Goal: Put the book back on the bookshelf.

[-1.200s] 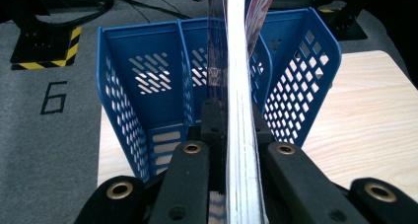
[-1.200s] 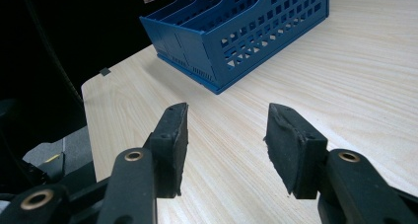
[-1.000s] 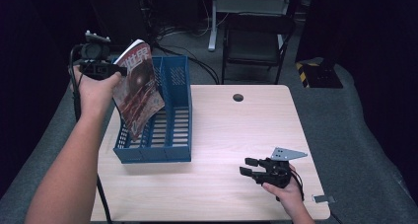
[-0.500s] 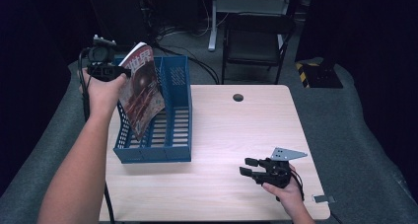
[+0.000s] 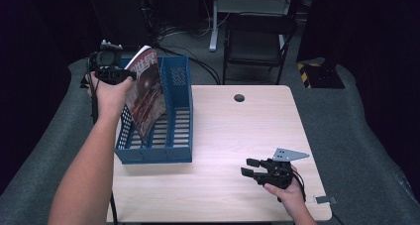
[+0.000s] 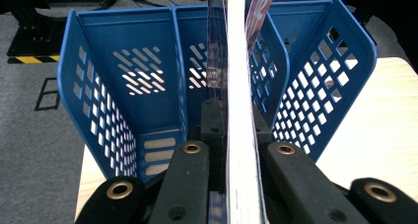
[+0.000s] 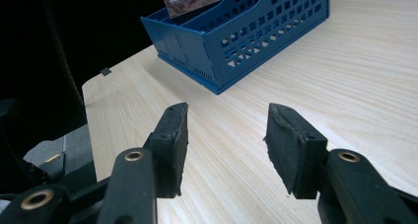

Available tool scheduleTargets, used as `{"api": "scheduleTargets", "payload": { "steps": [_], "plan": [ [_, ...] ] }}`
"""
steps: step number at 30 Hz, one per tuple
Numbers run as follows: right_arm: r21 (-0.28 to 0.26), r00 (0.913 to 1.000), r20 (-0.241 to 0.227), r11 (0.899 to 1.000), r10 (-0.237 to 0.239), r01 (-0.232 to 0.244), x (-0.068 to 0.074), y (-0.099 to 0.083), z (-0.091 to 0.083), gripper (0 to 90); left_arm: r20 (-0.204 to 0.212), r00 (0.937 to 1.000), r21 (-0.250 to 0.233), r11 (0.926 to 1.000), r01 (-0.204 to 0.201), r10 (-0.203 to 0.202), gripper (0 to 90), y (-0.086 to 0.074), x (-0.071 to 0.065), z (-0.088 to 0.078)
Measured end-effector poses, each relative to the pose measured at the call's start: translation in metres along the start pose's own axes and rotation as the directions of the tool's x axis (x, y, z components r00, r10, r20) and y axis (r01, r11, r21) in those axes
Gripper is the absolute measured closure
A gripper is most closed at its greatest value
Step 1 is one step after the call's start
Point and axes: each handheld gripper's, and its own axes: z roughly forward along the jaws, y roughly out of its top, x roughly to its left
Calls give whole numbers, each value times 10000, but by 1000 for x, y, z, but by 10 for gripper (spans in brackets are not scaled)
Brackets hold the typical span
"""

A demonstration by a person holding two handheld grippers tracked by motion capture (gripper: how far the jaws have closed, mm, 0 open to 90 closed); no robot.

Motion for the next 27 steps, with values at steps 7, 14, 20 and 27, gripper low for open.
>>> {"api": "scheduleTargets", "payload": {
  "steps": [7,14,20,27],
  "plan": [
    [-25,10000,-32,10000,23,-23,0,0,0,505,26,10000,-28,10000,71,-71,841,-5,-2,7],
    [-3,10000,-19,10000,10,-10,0,0,0,505,40,9999,56,9999,100,-100,840,-10,-2,12],
    [12,10000,2,10000,15,-15,0,0,0,505,86,10000,183,9998,49,-50,840,-19,-2,21],
    [12,10000,-40,10000,-1,1,0,0,1,504,141,9999,375,9993,18,-23,840,-28,-1,28]
  ]
}}
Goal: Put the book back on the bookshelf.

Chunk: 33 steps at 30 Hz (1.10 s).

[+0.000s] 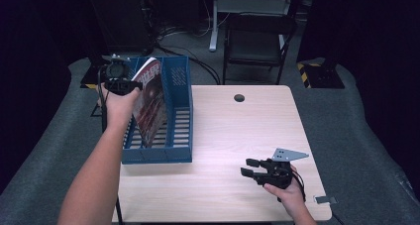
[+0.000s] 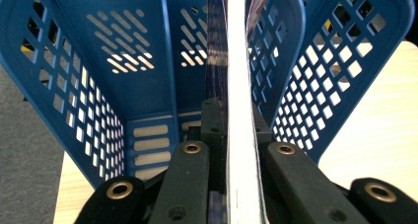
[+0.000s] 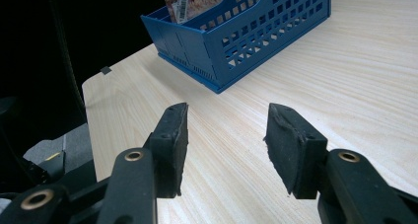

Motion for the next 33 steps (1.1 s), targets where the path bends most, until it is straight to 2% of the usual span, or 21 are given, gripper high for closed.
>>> {"api": "scheduleTargets", "payload": {
  "steps": [9,14,19,22,23,26,30,32,33],
  "plan": [
    [15,10000,40,10000,-25,25,0,0,0,505,55,10000,29,10000,58,-59,840,-8,1,9],
    [5,10000,19,10000,-9,9,0,0,0,505,110,9999,225,9997,-77,75,839,-13,1,13],
    [17,10000,28,10000,-25,25,0,0,0,505,241,9997,284,9996,-90,83,837,-14,3,12],
    [41,10000,21,10000,13,-14,0,0,0,505,277,9995,496,9987,-143,129,831,-15,5,11],
    [48,10000,30,10000,22,-22,1,0,1,505,323,9994,743,9971,-165,141,828,-16,7,10],
    [77,10000,-3,10000,38,-38,1,0,1,505,352,9988,1017,9941,-373,339,823,-17,9,8],
    [105,10000,-3,9999,29,-29,1,0,3,505,337,9987,949,9946,-424,394,822,-19,11,6],
    [88,10000,-9,10000,29,-29,1,0,3,505,350,9989,887,9955,-329,298,815,-20,10,7],
    [96,10000,-7,9999,42,-42,1,0,3,505,473,9985,900,9954,-328,286,810,-20,11,6]
  ]
}}
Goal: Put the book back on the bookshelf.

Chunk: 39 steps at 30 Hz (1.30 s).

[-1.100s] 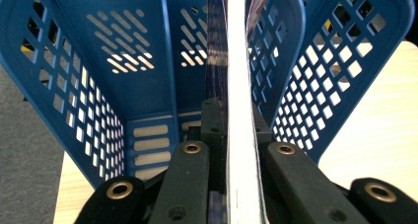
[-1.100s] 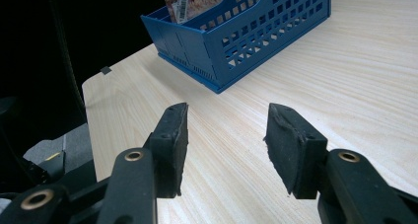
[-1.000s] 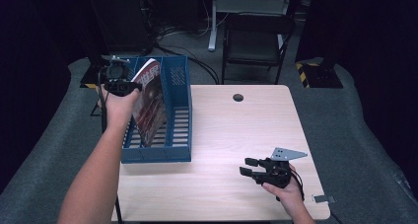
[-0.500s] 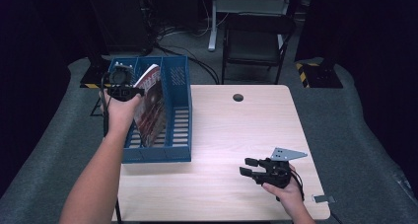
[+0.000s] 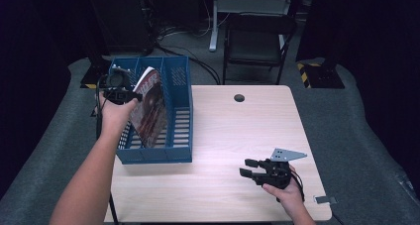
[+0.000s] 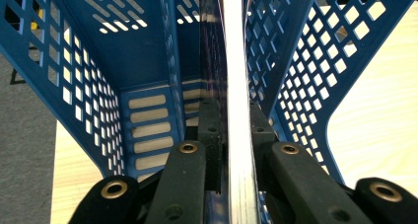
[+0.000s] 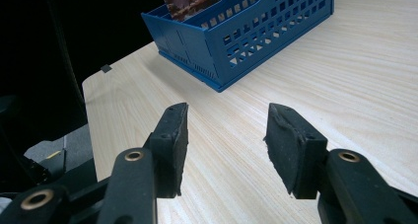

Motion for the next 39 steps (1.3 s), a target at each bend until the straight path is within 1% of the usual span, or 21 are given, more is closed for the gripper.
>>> {"api": "scheduleTargets", "payload": {
  "steps": [4,5,6,7,9,10,11,15,18,20,25,27,28,32,33,39],
  "plan": [
    [14,10000,-2,10000,12,-12,0,0,-1,505,139,9999,12,10000,-27,27,783,0,0,-2],
    [30,10000,9,10000,30,-30,-1,0,-1,505,199,9998,49,10000,56,-57,778,0,-1,-5],
    [30,10000,9,10000,30,-30,-1,0,-1,505,199,9998,49,10000,56,-57,775,0,-1,-5],
    [47,10000,9,10000,69,-69,0,-1,-1,504,296,9995,76,9999,145,-148,774,1,-1,-7],
    [16,10000,1,10000,10,-10,0,0,-1,504,242,9997,122,9999,-17,14,774,2,0,-11],
    [12,10000,0,10000,8,-8,0,0,-1,505,242,9997,122,9999,-17,14,774,2,0,-11],
    [9,10000,1,10000,10,-10,0,0,-1,505,142,9999,70,10000,6,-7,774,2,-2,-14],
    [-20,10000,7,10000,15,-15,0,0,-1,505,69,10000,-16,10000,-32,32,774,1,-3,-18],
    [24,10000,15,10000,21,-21,0,0,-1,505,174,9998,11,10000,19,-19,775,-1,-2,-20],
    [23,10000,8,10000,15,-15,0,0,-1,505,133,9999,-44,10000,12,-12,775,-3,-2,-21],
    [-23,10000,13,10000,8,-8,0,0,-1,505,152,9999,21,10000,21,-21,775,-7,-1,-23],
    [-26,10000,13,10000,11,-11,0,0,-1,504,128,9999,25,10000,-36,36,775,-9,-1,-24],
    [14,10000,41,10000,72,-72,0,0,-1,505,129,9999,-7,10000,-32,32,776,-10,-2,-25],
    [3,10000,47,10000,23,-23,0,-1,-1,505,173,9998,-7,10000,58,-57,777,-13,-1,-27],
    [4,10000,57,10000,31,-31,0,-1,-1,505,226,9997,-12,10000,16,-15,777,-14,0,-27],
    [4,9999,58,9999,112,-112,0,-1,-1,505,233,9997,-47,10000,-2,3,788,-17,0,-27]
  ]
}}
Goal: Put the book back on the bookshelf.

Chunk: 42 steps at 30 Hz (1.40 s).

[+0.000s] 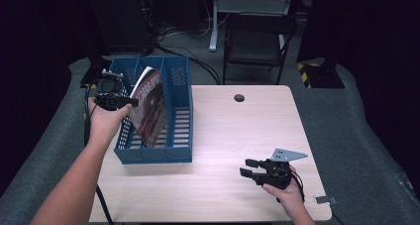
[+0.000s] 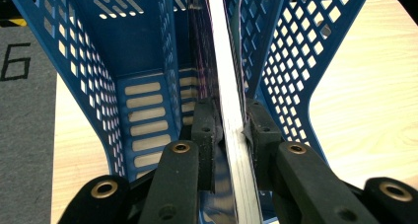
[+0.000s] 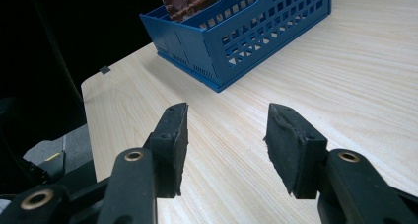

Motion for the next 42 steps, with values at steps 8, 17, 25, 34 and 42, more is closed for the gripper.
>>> {"api": "scheduleTargets", "payload": {
  "steps": [8,17,25,34,42],
  "plan": [
    [11,10000,15,10000,10,-10,0,0,0,505,-120,9999,-72,9999,-113,112,833,-1,-2,0],
    [-46,10000,54,10000,27,-27,0,0,0,505,-305,9995,-175,9998,-50,45,839,-2,-2,0],
    [-30,10000,36,10000,-38,38,-1,0,0,505,-350,9992,-169,9996,-214,208,841,1,-3,2],
    [-39,10000,69,10000,-28,28,-2,0,-1,505,-353,9993,-163,9998,130,-136,842,10,2,3],
    [-116,9999,88,9999,-77,78,-2,0,-3,505,-622,9976,-521,9982,285,-318,843,19,1,3]
  ]
}}
